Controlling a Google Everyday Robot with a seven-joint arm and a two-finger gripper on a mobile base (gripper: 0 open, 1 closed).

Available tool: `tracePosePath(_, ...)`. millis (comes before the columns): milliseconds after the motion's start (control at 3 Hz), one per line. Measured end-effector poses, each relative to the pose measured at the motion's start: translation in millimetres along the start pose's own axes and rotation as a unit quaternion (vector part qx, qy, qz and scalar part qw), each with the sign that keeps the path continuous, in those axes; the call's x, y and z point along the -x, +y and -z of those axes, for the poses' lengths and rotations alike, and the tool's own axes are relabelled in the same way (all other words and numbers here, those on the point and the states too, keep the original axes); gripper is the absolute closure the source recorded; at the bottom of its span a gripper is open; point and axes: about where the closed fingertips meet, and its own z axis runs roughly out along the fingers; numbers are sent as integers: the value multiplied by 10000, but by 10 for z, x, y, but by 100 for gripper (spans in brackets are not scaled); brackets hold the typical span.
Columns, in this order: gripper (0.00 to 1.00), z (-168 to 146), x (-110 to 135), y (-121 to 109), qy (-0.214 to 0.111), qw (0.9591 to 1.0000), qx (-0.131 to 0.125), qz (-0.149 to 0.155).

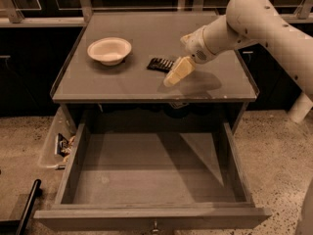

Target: Place rxbar chocolate into top drawer

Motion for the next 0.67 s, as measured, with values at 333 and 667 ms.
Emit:
tracePosePath(333,0,-130,93,-98,-146,9999,-36,6)
tracePosePath(667,0,-236,110,-182,-185,9998,-55,-68)
